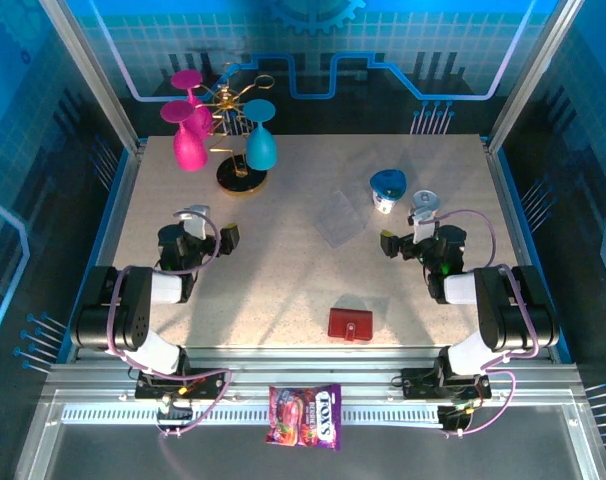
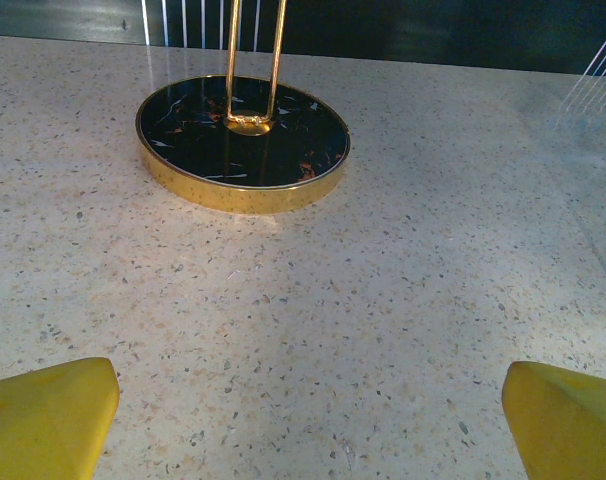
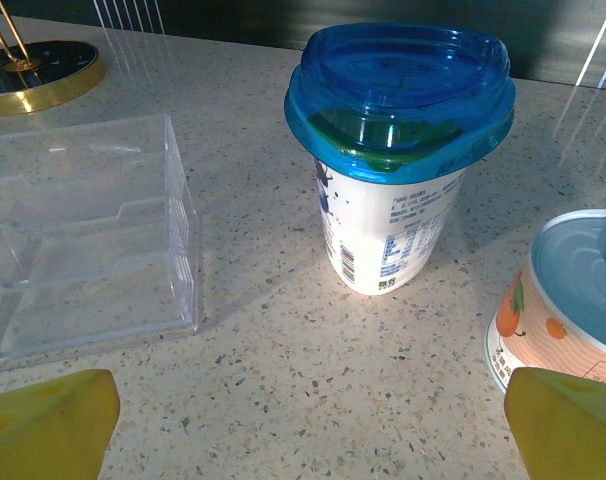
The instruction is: Take the credit cards out of the card holder
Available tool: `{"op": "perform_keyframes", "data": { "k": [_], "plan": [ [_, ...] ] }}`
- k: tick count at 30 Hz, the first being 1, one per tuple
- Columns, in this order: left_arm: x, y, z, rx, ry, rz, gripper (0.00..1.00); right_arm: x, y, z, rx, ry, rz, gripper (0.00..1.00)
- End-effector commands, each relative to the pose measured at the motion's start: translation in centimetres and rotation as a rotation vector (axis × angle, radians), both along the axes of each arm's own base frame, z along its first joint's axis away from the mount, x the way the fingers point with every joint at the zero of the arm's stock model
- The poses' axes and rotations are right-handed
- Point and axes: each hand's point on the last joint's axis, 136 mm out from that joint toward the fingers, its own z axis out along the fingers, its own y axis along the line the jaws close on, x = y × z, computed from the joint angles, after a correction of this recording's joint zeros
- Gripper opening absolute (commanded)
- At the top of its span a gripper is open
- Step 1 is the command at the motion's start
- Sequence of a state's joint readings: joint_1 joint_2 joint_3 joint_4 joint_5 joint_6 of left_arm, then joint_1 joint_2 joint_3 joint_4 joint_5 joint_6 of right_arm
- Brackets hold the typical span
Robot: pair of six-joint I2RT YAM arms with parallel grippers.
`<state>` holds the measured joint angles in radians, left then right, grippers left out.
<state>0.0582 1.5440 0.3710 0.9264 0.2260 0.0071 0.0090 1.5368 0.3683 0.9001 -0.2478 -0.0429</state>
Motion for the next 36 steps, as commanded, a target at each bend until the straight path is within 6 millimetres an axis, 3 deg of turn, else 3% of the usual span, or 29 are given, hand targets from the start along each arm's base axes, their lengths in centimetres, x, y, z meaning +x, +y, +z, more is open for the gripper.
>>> {"op": "perform_keyframes", "data": {
  "k": [1,28,36],
  "plan": [
    [-0.1,-0.3,0.3,0.012,-0.027,-0.029,0.99,0.3,0.0,0.9,-0.005,-0.044,0.012,1.0],
    [-0.1,-0.2,0.3,0.012,-0.03,-0.024,0.99,0.7,-0.7,0.8,-0.014,-0.032,-0.045,1.0],
    [-0.1,0.9,1.3,0.015,-0.028,0.047,0.99,0.4,-0.3,2.1,-0.064,-0.049,-0.062,1.0]
  ]
}}
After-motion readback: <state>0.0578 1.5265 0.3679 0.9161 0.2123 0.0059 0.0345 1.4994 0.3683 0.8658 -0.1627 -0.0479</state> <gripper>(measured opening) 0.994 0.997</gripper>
